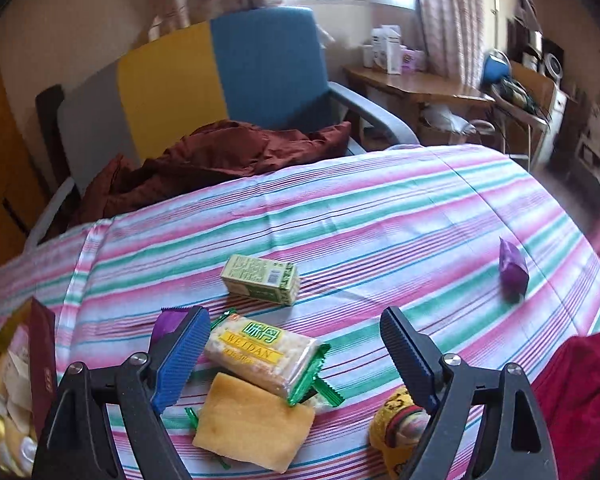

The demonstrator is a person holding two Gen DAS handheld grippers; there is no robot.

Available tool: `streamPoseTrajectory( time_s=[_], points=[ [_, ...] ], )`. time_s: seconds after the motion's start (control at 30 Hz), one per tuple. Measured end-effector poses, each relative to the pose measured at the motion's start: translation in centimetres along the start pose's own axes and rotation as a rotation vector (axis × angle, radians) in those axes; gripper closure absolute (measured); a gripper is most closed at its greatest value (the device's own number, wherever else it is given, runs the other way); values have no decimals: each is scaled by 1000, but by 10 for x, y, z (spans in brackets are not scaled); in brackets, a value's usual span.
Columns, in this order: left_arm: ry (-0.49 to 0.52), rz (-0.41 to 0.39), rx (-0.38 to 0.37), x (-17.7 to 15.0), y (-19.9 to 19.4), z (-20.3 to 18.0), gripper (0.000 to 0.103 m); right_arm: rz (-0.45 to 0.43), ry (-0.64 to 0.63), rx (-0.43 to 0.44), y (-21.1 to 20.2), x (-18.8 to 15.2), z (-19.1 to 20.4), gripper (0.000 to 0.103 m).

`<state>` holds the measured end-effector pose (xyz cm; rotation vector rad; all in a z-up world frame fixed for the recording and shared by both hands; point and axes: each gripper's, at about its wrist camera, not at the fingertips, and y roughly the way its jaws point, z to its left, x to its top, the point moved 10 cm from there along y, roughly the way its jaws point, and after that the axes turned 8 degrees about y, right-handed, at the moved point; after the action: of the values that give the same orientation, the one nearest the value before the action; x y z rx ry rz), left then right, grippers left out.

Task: Organize objects
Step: 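Grasp the purple wrapped packet with the left tool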

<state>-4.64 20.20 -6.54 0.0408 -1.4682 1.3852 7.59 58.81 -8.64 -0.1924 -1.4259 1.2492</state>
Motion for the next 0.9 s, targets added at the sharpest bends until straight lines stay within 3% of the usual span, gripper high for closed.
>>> streamPoseTrajectory(
  time_s=[0.37, 0.6, 0.7, 0.9],
  points=[
    [128, 7, -124, 40, 23, -71, 5, 42, 231, 1, 6, 3, -44, 15],
    [145, 60, -229, 63, 55, -115, 5, 92, 229, 31, 13, -2, -39, 15],
    [145, 88, -258, 73, 72, -131, 11, 104, 225, 45, 14, -3, -37, 15],
    [116, 159, -348, 98, 114, -166, 33, 128, 220, 69, 16, -7, -32, 15]
  ],
)
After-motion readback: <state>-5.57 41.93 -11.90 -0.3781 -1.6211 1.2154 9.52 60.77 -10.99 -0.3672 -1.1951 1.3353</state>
